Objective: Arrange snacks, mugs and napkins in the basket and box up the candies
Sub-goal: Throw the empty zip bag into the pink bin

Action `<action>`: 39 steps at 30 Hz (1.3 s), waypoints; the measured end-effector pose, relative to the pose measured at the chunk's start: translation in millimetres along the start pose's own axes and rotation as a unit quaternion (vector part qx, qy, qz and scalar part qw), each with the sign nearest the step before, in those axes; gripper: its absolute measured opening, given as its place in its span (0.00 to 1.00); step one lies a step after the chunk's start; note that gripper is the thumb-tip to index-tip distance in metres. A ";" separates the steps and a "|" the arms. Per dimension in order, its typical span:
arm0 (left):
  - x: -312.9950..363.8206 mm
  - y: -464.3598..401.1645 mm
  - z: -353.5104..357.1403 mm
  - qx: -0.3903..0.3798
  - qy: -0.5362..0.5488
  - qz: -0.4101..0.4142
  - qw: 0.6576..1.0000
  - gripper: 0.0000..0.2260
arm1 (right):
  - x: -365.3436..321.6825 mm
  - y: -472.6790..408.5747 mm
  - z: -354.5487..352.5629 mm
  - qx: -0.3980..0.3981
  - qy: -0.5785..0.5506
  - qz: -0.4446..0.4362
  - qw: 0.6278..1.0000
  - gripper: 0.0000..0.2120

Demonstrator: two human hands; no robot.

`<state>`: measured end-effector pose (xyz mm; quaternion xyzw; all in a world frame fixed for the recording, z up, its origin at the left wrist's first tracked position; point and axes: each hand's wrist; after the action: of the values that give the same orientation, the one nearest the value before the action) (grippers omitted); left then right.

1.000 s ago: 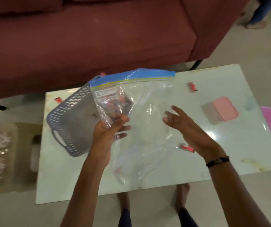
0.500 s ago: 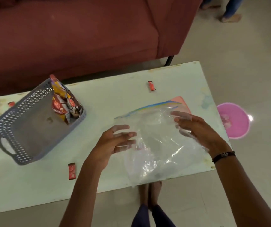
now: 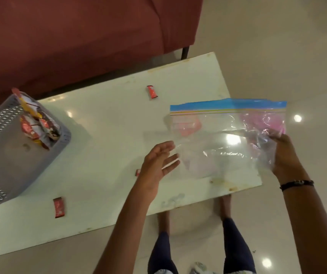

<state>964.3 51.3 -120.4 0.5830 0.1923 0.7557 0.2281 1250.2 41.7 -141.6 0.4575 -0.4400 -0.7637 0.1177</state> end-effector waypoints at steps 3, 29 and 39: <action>-23.1 -8.5 55.8 -0.022 -0.017 -0.012 1.000 0.14 | -18.3 -18.9 -50.5 0.184 0.053 -0.125 0.973 0.19; -198.4 -134.4 296.6 -0.031 -0.101 -0.070 0.992 0.18 | 31.3 -275.5 -181.1 0.003 0.836 -0.113 0.538 0.29; -215.2 -168.4 295.0 -0.002 -0.121 -0.068 0.990 0.18 | 53.3 -327.2 -189.5 -0.054 0.824 0.002 0.564 0.30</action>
<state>1316.9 74.5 -312.3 0.6551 0.2010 0.6629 0.3016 1445.6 95.1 -465.2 0.8799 -0.1110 -0.0768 0.4556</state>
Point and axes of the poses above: each hand's wrist, its own y-axis away from the middle knuckle, its own z-axis out of the palm, x = y × z, and after that the axes turned 13 degrees about z, right-handed
